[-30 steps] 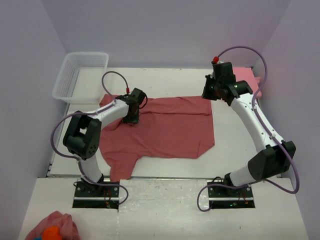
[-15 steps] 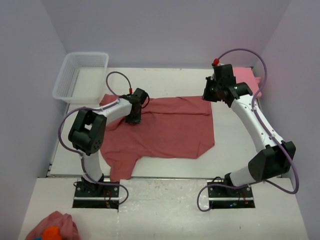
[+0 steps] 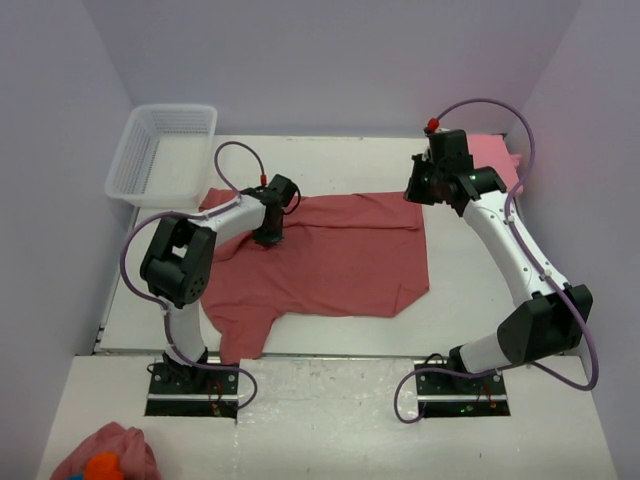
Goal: Fold and stack the t-shirts
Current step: Fold the flattened tshirt in 1/3 of the way
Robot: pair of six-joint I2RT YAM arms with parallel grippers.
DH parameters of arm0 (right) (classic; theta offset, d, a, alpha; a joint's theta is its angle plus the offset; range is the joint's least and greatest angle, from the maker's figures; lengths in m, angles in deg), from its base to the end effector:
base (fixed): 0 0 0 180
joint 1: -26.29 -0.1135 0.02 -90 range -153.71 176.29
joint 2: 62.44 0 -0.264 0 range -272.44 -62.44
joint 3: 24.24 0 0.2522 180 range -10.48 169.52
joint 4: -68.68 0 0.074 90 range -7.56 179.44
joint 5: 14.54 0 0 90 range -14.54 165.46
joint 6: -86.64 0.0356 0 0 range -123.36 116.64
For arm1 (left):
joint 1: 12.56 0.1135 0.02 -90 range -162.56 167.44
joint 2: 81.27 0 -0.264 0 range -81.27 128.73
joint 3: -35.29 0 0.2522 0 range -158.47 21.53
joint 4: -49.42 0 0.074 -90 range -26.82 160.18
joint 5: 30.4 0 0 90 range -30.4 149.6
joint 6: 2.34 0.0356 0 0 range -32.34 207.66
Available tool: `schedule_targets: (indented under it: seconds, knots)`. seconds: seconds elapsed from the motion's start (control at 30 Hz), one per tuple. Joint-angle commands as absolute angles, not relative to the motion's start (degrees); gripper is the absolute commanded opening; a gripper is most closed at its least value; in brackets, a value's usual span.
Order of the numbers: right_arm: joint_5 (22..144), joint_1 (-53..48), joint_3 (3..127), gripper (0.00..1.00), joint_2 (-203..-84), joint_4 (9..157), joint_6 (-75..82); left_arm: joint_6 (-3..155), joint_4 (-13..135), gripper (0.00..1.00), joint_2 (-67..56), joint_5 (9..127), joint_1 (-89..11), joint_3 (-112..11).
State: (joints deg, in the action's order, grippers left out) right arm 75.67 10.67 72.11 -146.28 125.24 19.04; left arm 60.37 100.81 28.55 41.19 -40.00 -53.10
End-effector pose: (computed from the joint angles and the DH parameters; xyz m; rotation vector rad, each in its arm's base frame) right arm 0.3049 0.0854 0.3544 0.1379 2.3598 0.3305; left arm 0.3390 -0.1633 0.1667 -0.0631 2.7232 0.2028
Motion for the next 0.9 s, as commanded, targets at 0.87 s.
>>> schedule_targets:
  seconds: [0.87]
  knots:
    - [78.4,11.0,69.7,0.0,-143.8,123.2,18.6,60.5,101.5,0.0,27.0,39.6,-40.1,-54.3]
